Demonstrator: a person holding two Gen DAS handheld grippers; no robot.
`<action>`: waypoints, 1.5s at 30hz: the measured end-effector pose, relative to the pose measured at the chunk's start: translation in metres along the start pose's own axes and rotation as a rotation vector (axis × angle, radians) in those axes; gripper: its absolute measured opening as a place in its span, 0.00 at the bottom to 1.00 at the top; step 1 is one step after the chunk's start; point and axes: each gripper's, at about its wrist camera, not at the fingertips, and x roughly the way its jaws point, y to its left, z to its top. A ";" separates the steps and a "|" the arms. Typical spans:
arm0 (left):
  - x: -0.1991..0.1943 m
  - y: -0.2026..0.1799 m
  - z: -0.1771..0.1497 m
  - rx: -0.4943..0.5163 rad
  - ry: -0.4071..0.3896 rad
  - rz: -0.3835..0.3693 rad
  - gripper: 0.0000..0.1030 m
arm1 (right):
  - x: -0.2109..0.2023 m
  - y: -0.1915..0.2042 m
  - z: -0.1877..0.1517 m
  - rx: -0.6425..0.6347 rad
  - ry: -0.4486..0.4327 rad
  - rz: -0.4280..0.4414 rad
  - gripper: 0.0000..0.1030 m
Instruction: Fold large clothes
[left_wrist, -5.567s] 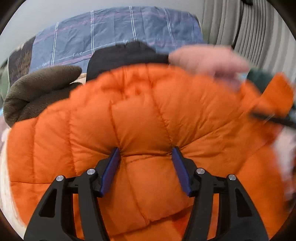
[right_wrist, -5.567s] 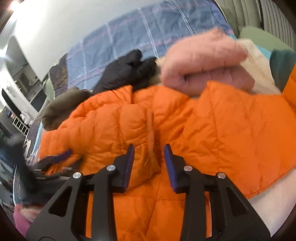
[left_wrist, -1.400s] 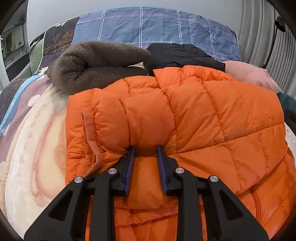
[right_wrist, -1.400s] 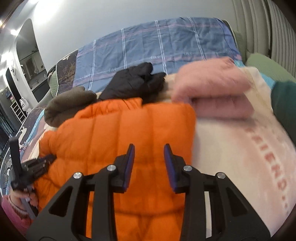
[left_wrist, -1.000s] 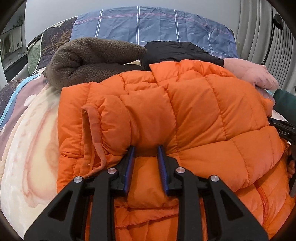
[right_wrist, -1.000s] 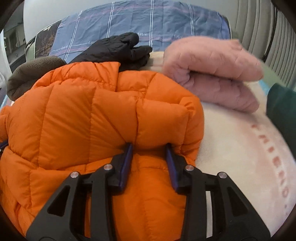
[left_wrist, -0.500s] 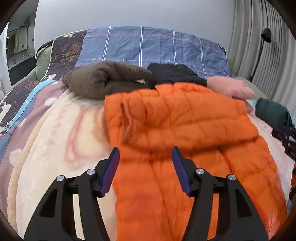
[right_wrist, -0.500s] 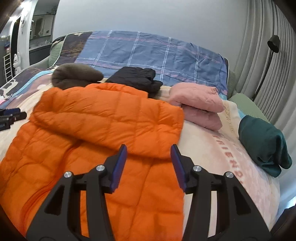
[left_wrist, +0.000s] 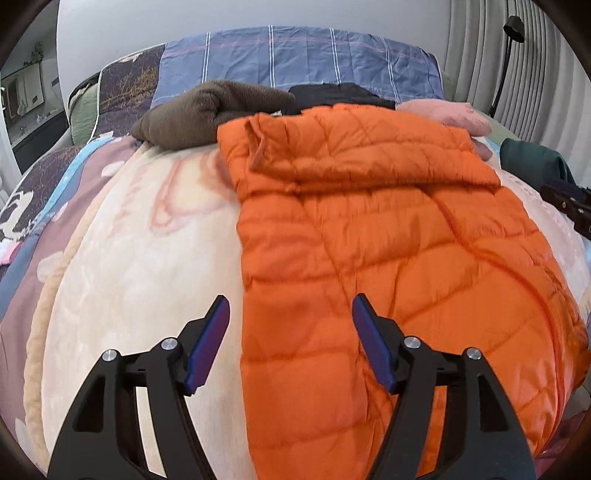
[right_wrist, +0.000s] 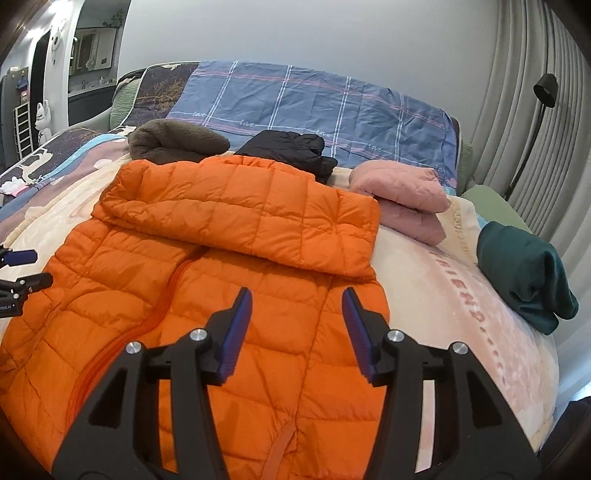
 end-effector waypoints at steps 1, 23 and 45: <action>-0.001 0.000 -0.005 0.000 0.009 -0.005 0.67 | -0.001 -0.002 -0.003 0.000 0.002 -0.003 0.53; -0.050 0.004 -0.104 -0.169 0.027 -0.319 0.63 | -0.033 -0.128 -0.179 0.608 0.225 0.648 0.47; -0.222 -0.023 -0.030 -0.051 -0.460 -0.393 0.09 | -0.186 -0.172 -0.083 0.511 -0.329 0.732 0.07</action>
